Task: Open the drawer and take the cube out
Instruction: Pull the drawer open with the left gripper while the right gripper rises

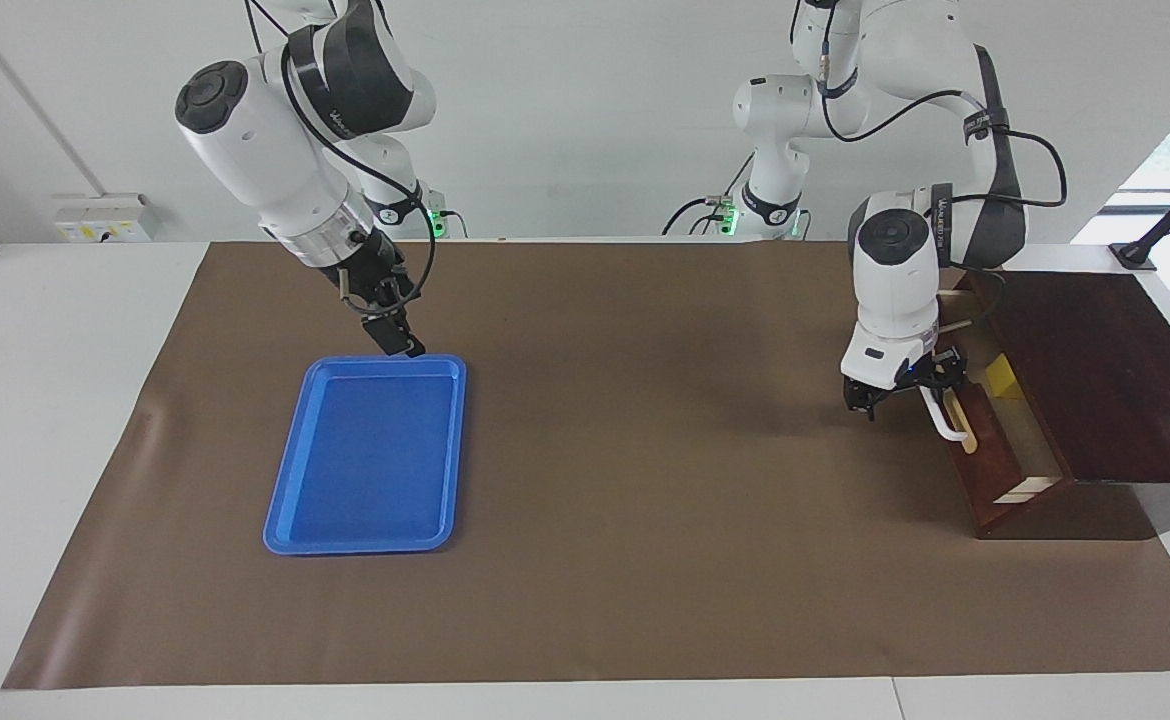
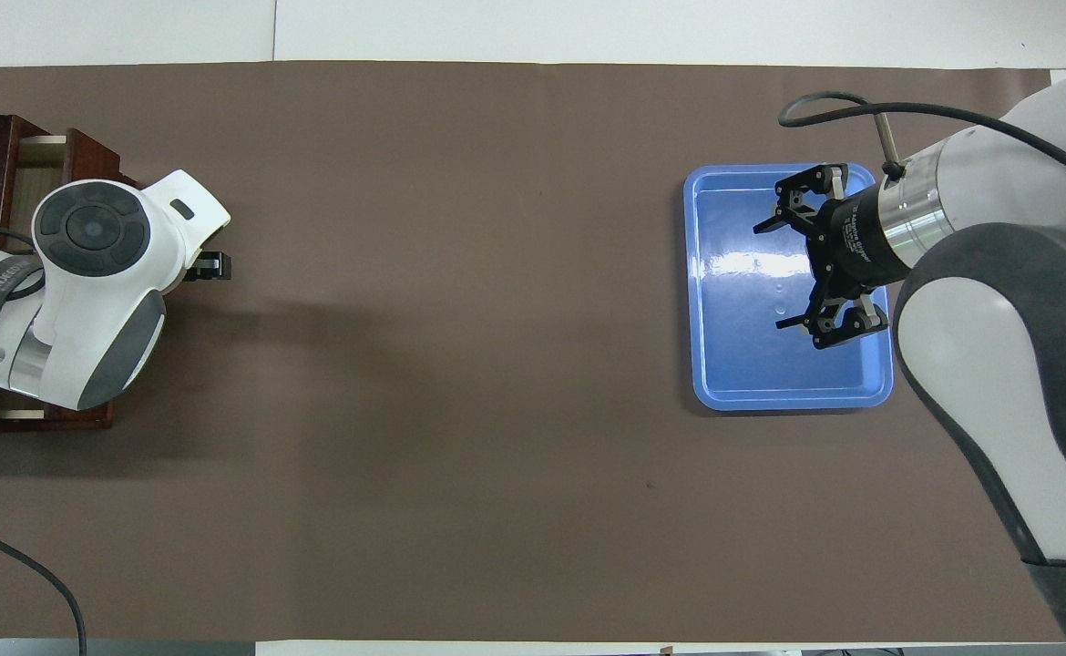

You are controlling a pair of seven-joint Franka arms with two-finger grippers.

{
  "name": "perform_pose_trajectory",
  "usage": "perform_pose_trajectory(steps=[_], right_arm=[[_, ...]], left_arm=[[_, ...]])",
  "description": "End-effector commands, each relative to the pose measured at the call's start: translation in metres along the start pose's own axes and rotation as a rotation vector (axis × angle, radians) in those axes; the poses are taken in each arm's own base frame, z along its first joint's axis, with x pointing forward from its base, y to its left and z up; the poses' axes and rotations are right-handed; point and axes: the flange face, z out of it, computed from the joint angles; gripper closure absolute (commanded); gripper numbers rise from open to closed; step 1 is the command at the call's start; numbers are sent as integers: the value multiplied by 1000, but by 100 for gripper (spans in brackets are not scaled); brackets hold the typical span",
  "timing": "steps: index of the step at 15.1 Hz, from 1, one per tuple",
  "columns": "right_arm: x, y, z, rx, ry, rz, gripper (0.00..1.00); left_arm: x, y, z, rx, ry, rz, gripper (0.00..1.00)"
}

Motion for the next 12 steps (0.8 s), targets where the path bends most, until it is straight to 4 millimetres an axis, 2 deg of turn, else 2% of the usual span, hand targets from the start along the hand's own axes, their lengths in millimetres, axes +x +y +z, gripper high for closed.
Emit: perform_pose_trajectory(steps=[1, 5, 7, 10, 12], right_arm=[[-13, 1, 10, -11, -29, -11, 0], [-16, -10, 32, 16, -142, -26, 0], [-35, -15, 45, 27, -165, -46, 0], [-53, -20, 57, 46, -180, -55, 0], [-55, -22, 62, 43, -206, -40, 0]], left_arm=[[-1, 40, -16, -68, -4, -31, 0], [-5, 66, -32, -109, -16, -33, 0], [-8, 78, -39, -117, -28, -22, 0], [-11, 87, -42, -132, -34, -20, 0], [-13, 96, -46, -135, -30, -21, 0]])
